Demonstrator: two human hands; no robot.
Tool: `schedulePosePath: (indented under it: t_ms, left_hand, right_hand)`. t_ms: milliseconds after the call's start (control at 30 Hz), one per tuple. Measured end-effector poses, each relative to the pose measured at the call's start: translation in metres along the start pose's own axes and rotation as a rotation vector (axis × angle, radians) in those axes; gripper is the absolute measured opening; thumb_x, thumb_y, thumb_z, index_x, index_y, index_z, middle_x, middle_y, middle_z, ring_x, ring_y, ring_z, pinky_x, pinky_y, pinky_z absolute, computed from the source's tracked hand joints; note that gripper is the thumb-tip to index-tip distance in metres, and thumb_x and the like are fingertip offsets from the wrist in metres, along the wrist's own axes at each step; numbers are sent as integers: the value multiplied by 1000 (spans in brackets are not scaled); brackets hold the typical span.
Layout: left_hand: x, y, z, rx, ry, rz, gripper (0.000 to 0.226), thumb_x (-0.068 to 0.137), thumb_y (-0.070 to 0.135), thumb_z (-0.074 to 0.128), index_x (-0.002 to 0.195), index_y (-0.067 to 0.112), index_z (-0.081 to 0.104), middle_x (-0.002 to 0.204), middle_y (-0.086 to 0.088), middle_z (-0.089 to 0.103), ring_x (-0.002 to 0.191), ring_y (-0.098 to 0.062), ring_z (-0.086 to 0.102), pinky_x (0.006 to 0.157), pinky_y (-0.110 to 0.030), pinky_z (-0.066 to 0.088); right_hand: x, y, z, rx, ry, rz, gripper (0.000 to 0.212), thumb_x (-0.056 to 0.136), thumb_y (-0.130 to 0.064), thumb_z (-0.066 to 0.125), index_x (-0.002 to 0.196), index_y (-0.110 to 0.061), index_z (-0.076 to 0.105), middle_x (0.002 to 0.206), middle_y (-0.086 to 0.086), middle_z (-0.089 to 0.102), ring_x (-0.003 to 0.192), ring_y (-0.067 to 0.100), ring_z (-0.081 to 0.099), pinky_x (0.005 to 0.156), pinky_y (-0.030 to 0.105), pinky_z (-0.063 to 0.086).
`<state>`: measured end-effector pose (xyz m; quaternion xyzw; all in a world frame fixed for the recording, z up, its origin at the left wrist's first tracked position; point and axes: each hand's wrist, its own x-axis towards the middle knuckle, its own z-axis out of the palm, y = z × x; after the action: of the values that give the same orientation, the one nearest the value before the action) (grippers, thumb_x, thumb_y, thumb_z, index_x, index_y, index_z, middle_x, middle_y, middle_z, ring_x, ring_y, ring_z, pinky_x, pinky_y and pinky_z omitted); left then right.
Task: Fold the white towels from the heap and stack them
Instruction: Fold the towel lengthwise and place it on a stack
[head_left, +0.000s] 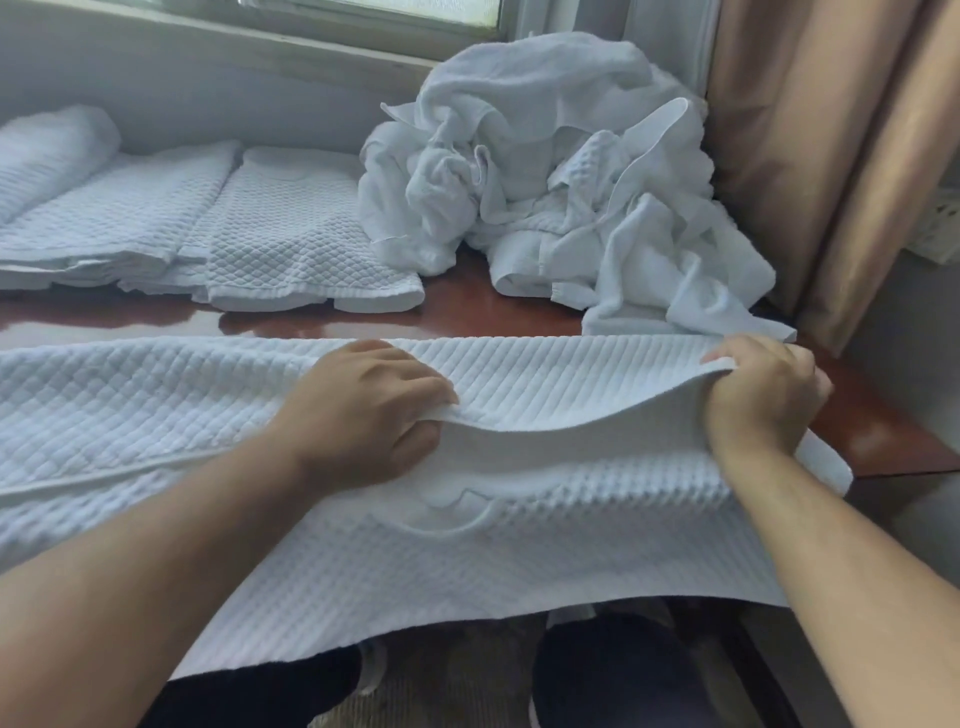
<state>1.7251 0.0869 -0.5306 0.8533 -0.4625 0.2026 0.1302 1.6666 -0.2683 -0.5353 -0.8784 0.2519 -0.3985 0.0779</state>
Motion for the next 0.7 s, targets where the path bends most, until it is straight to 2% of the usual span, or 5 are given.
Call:
schedulePosePath:
  t_ms: [133, 333, 500, 600, 700]
  left_hand:
    - [-4, 3, 0, -41, -59, 32, 33, 75, 29, 52, 95, 23, 77, 96, 9, 76, 84, -21, 71, 70, -37, 55]
    - [-5, 4, -1, -115, -25, 24, 36, 70, 33, 53, 95, 28, 78, 102, 14, 76, 87, -16, 73, 67, -36, 57]
    - [-7, 5, -2, -173, -72, -55, 35, 69, 30, 61, 98, 33, 80, 109, 17, 75, 99, -11, 72, 70, -36, 58]
    - [-7, -2, -7, -199, -191, -109, 46, 72, 26, 59, 113, 40, 76, 125, 24, 66, 119, -1, 62, 92, -34, 55]
    - [-11, -4, -15, -136, -326, -92, 64, 76, 10, 56, 130, 43, 65, 140, 27, 53, 133, 6, 46, 112, -31, 37]
  right_hand:
    - [-1, 12, -4, 82, 105, -55, 31, 81, -11, 48, 79, -7, 78, 108, 13, 71, 106, 36, 53, 93, 41, 31]
    - [-8, 2, -7, 88, 228, -110, 28, 72, 4, 51, 77, -7, 75, 74, 9, 71, 86, 37, 61, 96, 54, 33]
    - [-13, -13, -34, 69, 258, -133, 38, 82, -25, 41, 93, -12, 76, 83, 6, 68, 87, 34, 59, 93, 47, 35]
    - [-7, -67, -39, 240, -117, -240, 41, 89, -31, 41, 91, -12, 77, 96, 10, 71, 97, 33, 62, 88, 38, 41]
    - [-26, -113, -19, 201, -751, -281, 48, 102, -46, 37, 137, -23, 60, 152, 6, 46, 145, 28, 34, 116, 41, 26]
